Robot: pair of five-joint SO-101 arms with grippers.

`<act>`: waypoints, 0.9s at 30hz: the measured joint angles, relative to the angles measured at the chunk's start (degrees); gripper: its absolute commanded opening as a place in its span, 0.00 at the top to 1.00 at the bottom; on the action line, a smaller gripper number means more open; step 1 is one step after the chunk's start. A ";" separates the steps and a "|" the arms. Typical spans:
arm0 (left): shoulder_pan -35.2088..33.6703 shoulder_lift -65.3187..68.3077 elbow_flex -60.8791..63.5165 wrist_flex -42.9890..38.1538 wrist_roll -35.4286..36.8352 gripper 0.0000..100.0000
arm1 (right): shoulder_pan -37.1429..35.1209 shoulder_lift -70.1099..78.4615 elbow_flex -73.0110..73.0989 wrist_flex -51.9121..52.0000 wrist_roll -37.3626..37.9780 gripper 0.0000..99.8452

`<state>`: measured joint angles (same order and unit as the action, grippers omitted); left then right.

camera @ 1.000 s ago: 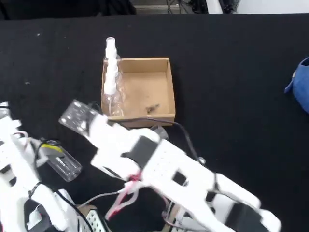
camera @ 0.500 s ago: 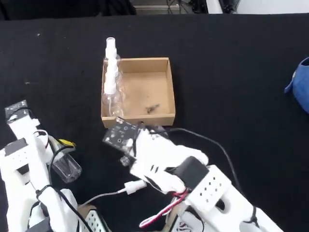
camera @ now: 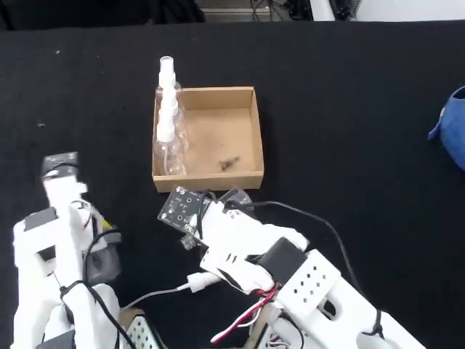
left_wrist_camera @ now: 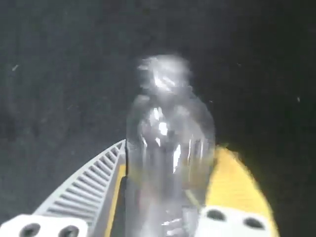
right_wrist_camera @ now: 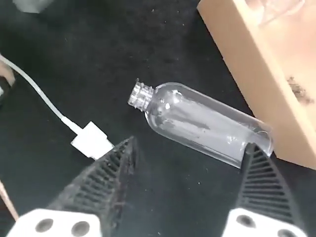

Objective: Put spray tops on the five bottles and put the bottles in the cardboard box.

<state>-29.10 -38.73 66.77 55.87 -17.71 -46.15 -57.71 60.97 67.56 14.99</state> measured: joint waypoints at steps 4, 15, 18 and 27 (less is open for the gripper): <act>4.75 0.00 -0.53 1.67 -4.66 0.97 | 0.00 0.00 0.09 -0.44 -2.11 0.70; 1.93 0.00 -13.10 14.68 -32.26 0.78 | 0.00 0.00 0.97 -0.62 -2.64 0.70; -4.57 0.00 -13.10 14.68 -37.89 0.76 | 0.00 0.00 1.49 -1.14 -2.64 0.70; -15.74 -0.09 -11.25 14.77 -52.84 0.76 | 0.00 0.00 1.49 -1.23 -2.64 0.70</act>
<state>-44.84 -38.81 55.52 70.64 -70.55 -46.15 -57.71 62.46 66.33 12.35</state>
